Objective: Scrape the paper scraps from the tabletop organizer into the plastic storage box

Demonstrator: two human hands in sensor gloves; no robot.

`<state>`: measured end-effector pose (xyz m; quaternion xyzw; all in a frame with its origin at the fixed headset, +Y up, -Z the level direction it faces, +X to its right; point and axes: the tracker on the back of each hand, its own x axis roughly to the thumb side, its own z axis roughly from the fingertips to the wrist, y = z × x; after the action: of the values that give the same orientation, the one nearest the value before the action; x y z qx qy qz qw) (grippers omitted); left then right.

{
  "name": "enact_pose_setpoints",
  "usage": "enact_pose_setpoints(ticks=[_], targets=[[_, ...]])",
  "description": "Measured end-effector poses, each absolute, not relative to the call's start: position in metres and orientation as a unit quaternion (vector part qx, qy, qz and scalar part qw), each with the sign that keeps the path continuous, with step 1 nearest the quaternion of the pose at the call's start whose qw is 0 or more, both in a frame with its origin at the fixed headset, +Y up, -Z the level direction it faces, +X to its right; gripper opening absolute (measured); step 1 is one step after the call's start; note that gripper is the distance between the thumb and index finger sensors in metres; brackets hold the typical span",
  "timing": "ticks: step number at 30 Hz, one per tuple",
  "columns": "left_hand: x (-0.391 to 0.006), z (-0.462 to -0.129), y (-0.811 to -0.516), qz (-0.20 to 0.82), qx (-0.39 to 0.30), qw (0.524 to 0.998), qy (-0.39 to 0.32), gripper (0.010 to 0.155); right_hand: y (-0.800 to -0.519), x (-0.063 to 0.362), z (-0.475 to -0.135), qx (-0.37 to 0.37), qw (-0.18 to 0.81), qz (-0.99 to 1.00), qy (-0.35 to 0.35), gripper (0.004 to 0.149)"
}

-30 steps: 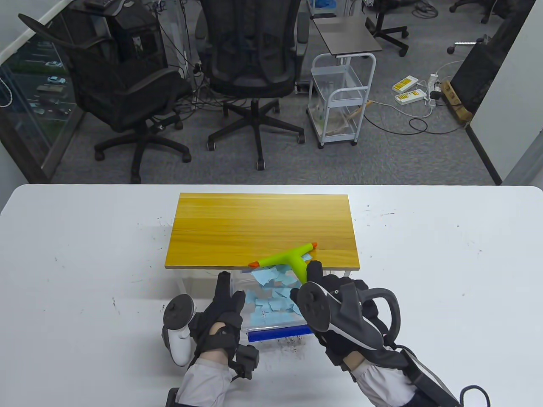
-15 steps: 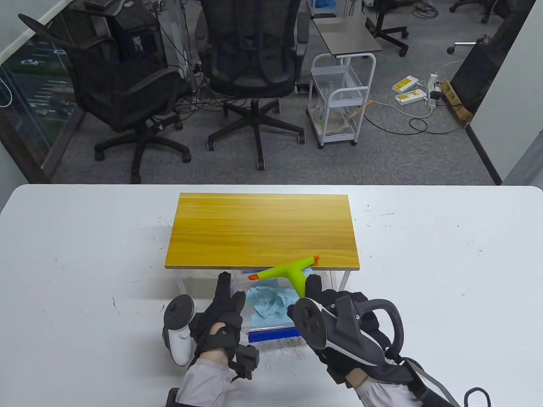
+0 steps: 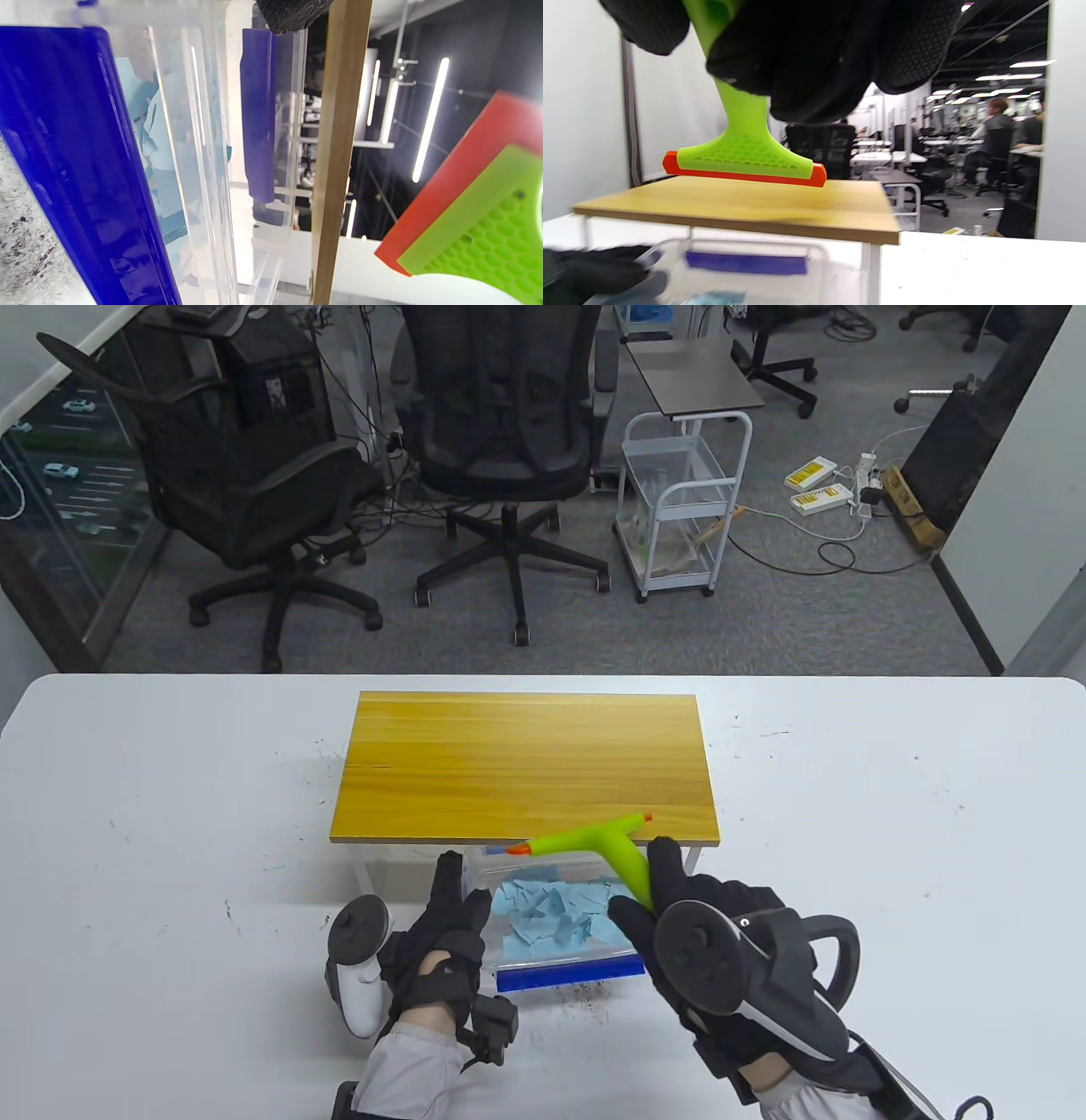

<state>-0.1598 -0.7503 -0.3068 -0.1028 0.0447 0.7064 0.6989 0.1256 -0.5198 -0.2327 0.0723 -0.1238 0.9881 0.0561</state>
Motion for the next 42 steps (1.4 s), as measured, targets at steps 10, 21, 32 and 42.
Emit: enact_pose_setpoints(ticks=[10, 21, 32, 42], targets=[[-0.160, -0.307, -0.751, 0.709, -0.106, 0.696, 0.046, 0.070, -0.566, 0.205, -0.269, -0.121, 0.053, 0.966, -0.221, 0.067], [-0.160, -0.308, -0.752, 0.707, -0.109, 0.697, 0.047, 0.070, -0.668, 0.248, -0.286, -0.257, 0.064, 0.942, -0.206, 0.065], [-0.161, -0.308, -0.753, 0.707, -0.116, 0.696, 0.050, 0.070, -0.728, 0.253, -0.279, -0.286, 0.106, 0.929, -0.211, 0.063], [-0.162, -0.307, -0.754, 0.696, -0.112, 0.707, 0.061, 0.069, -0.742, 0.258, -0.268, -0.270, 0.159, 0.927, -0.206, 0.063]])
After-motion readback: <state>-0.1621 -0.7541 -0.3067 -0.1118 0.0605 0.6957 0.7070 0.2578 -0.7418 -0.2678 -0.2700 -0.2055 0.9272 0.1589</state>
